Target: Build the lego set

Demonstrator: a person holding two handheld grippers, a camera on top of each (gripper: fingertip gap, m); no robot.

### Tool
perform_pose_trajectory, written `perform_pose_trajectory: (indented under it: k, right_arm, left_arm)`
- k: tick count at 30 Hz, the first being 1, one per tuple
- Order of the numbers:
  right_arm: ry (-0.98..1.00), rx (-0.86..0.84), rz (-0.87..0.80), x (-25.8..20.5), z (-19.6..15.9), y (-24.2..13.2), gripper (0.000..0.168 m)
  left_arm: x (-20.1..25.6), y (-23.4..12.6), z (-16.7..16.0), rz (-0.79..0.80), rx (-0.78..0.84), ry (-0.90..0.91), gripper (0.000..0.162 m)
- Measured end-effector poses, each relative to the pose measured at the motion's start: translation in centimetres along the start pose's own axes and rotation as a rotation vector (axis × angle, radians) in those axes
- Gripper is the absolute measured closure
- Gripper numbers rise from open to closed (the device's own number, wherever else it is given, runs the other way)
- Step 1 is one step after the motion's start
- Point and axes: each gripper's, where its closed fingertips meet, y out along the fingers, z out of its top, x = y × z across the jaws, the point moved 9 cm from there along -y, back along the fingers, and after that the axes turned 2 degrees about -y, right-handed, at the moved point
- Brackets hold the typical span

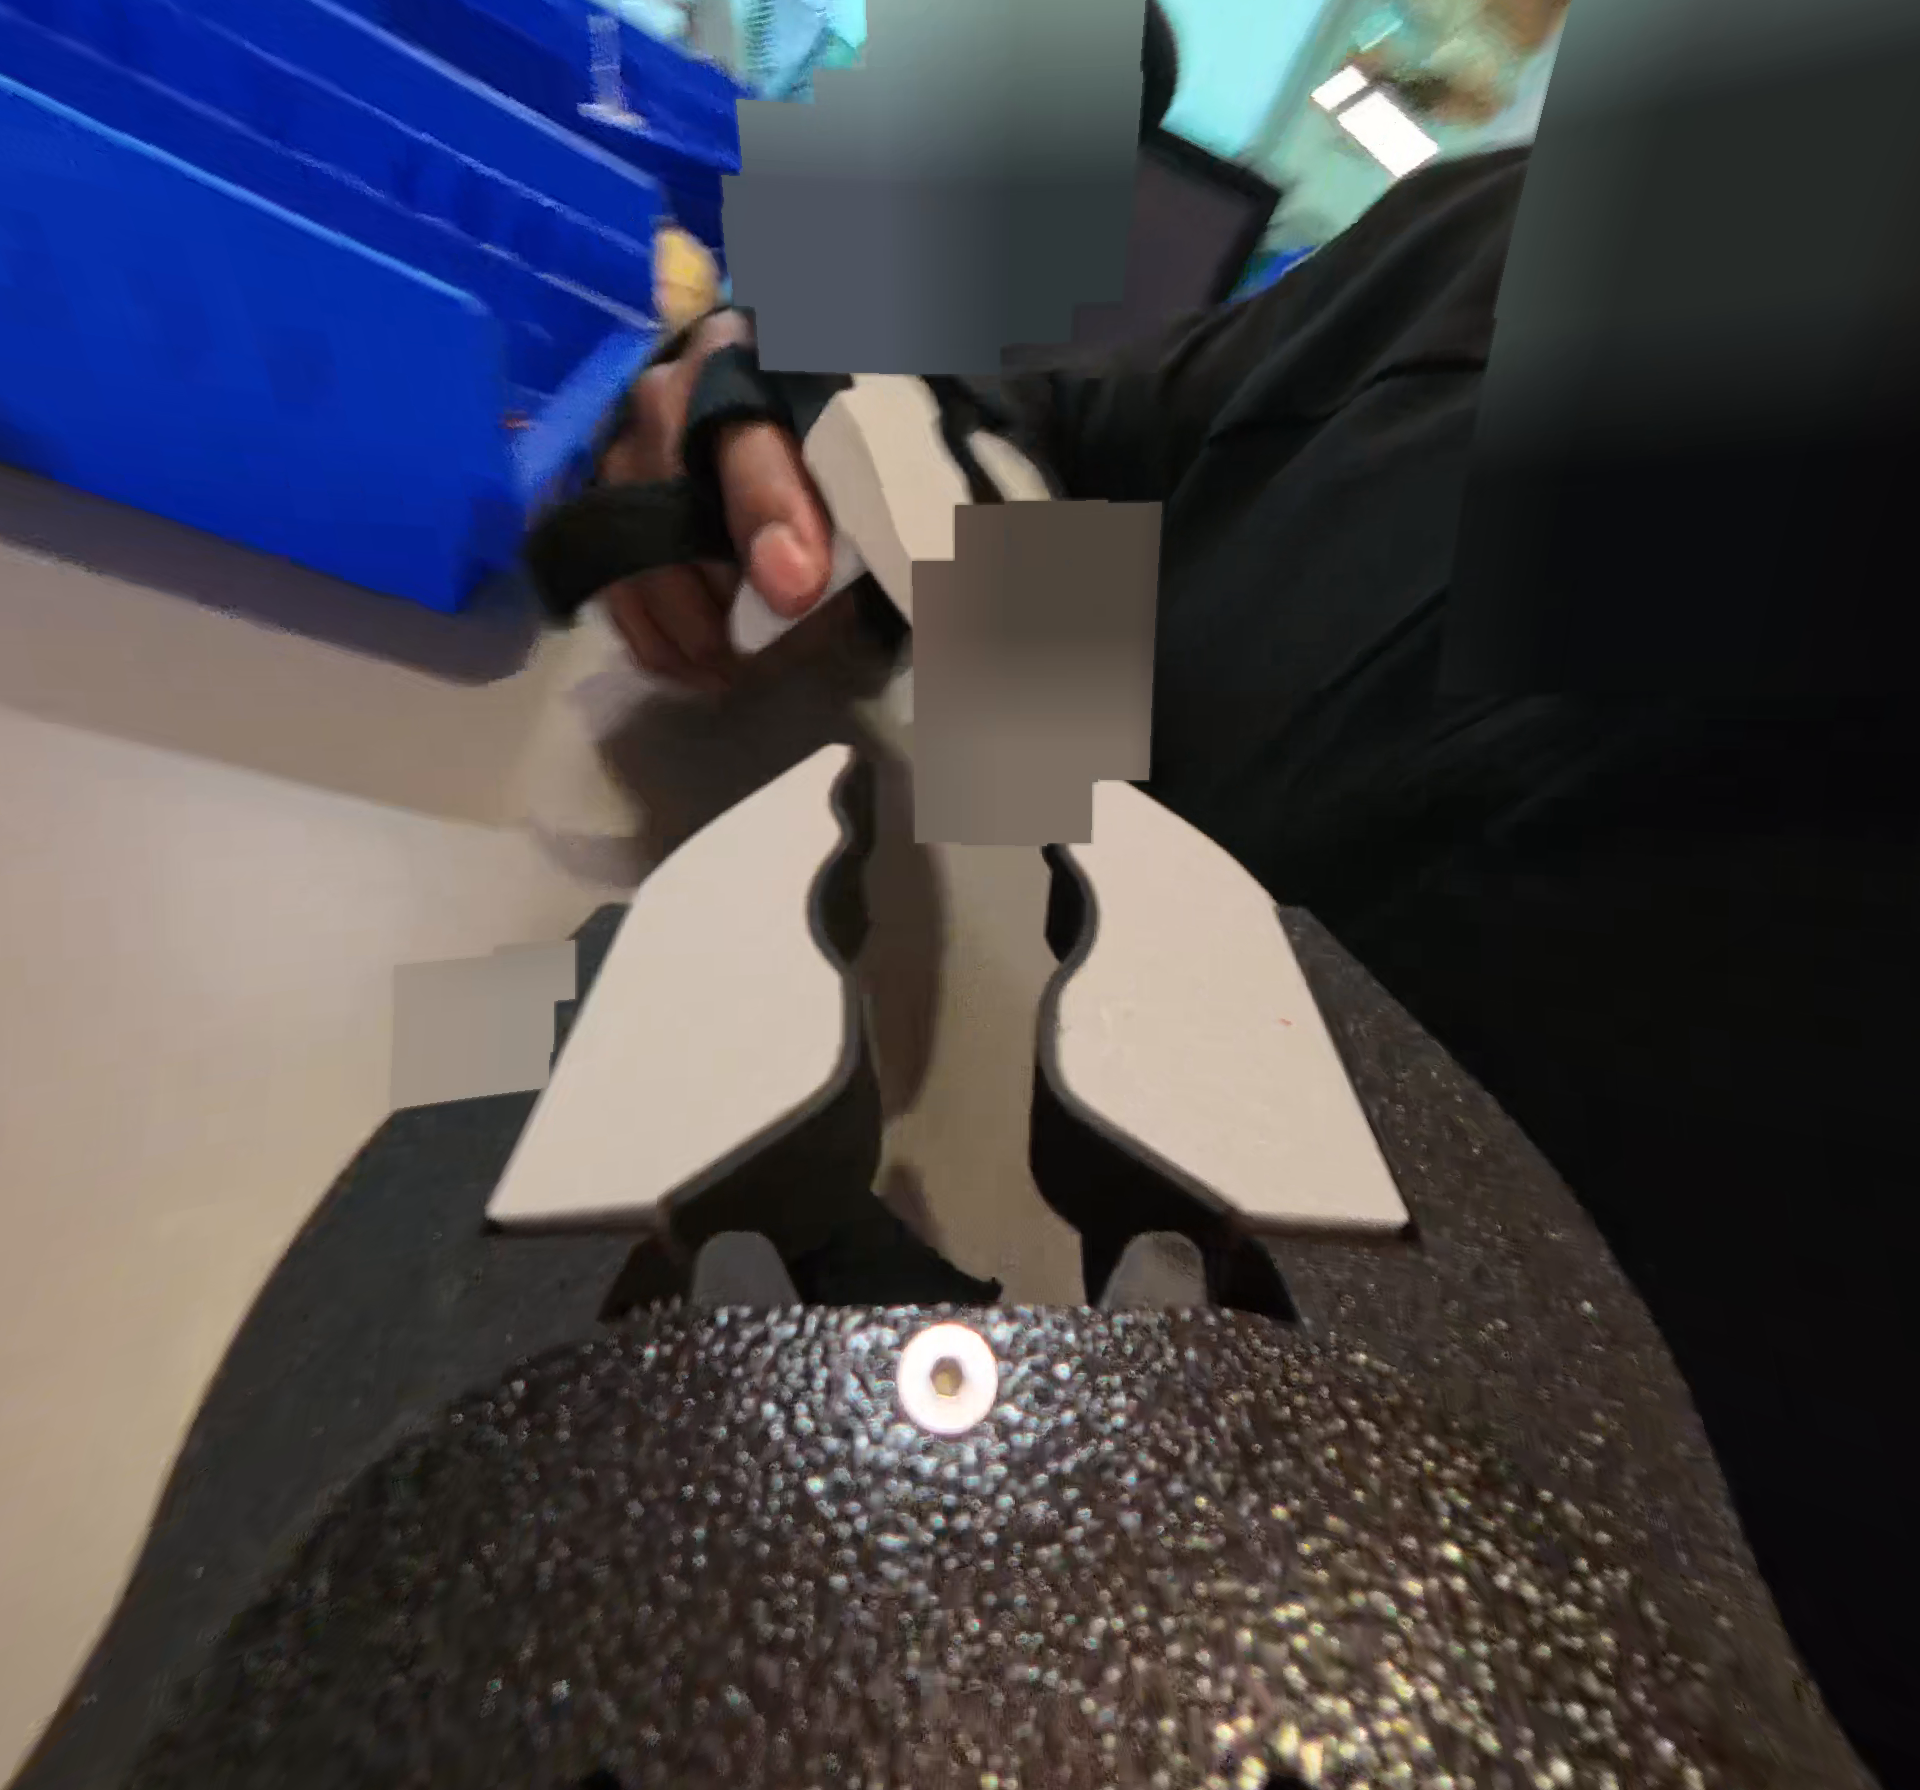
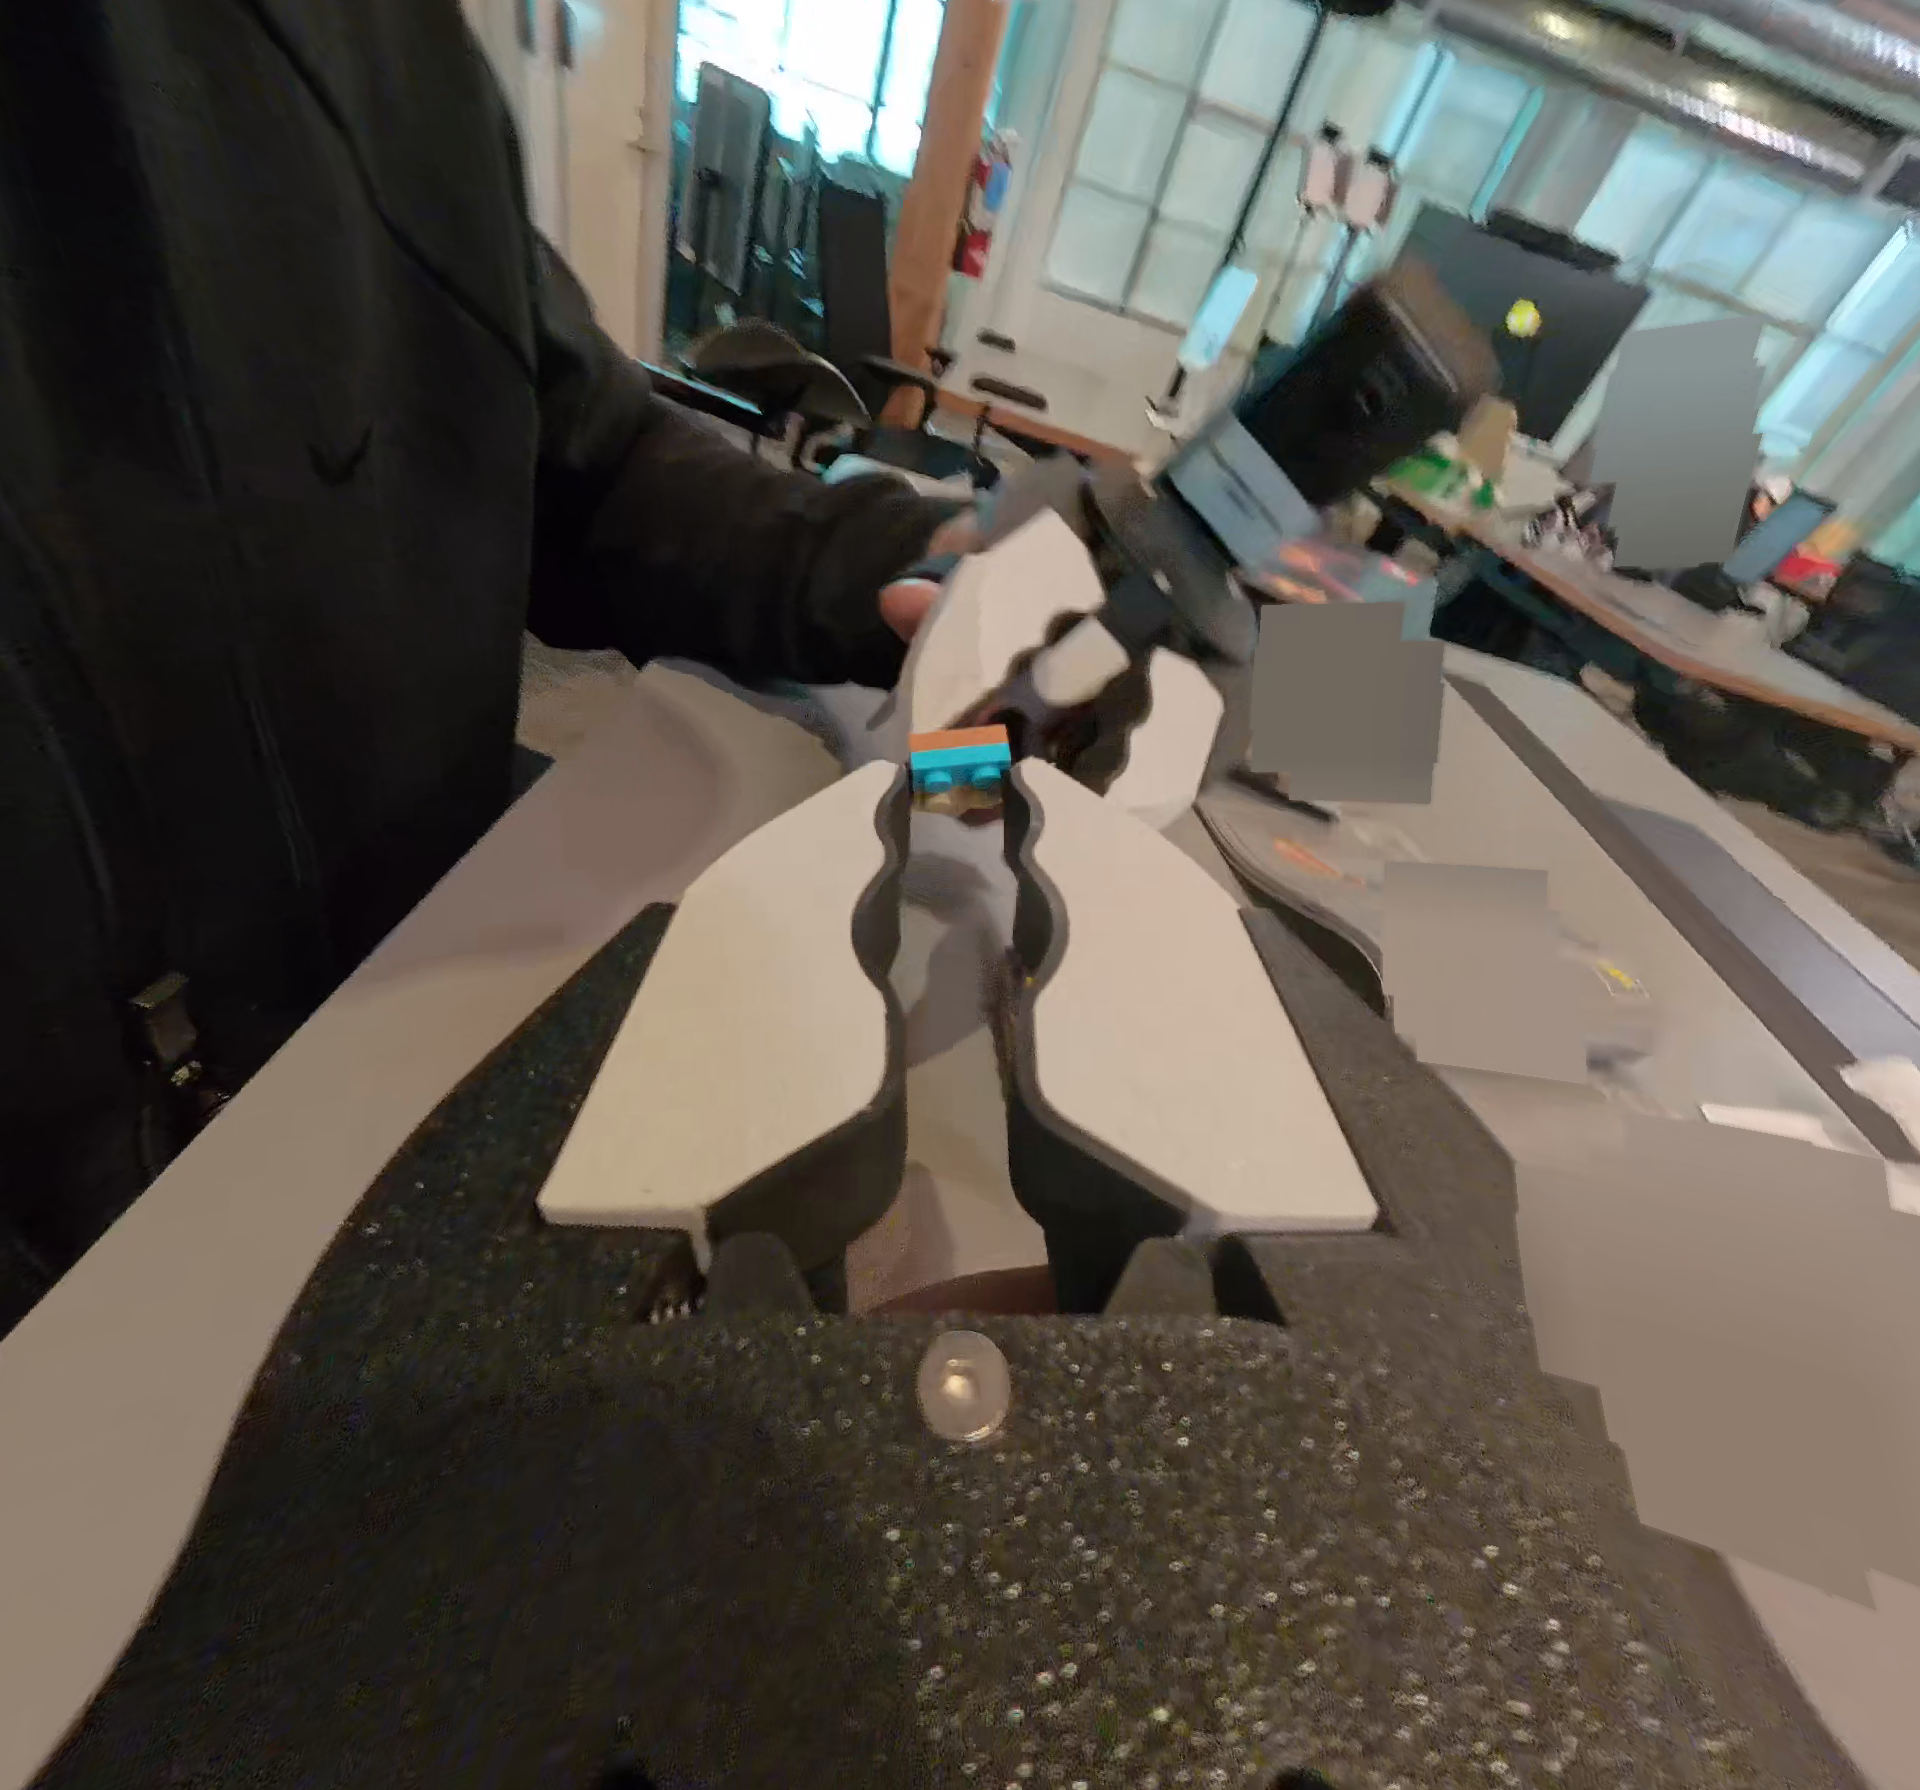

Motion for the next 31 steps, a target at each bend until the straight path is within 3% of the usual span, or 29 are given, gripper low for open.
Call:
perform_pose_trajectory:
  k: [3,6,11,14,21,31]
  right_arm:
    - [0.042,-0.153,-0.082,1.1,-0.2,-0.3,0.152]
    - [0.064,-0.328,-0.124,1.8,-0.8,-0.3,0.152]
    - [0.095,-0.592,-0.133,2.2,-2.2,0.4,0.152]
    - [0.109,-0.736,-0.106,2.3,-3.1,0.8,0.152]
    - [0.112,-0.899,-0.021,3.0,-3.3,1.8,0.152]
    - [0.178,-0.815,-0.055,3.6,-3.7,1.6,0.152]
  left_arm:
    - [-0.2,-1.0,-0.4,0.357,-0.179,0.220,0.111]
    - [-0.8,-0.4,-1.7,0.523,-0.381,0.315,0.095]
    - [-2.5,0.6,-3.2,0.657,-0.531,0.333,0.115]
    - [-3.1,0.7,-3.7,0.679,-0.561,0.329,0.139]
    - [-3.3,0.8,-3.9,0.642,-0.507,0.303,0.140]
    - [-3.4,0.5,-4.1,0.623,-0.469,0.291,0.140]
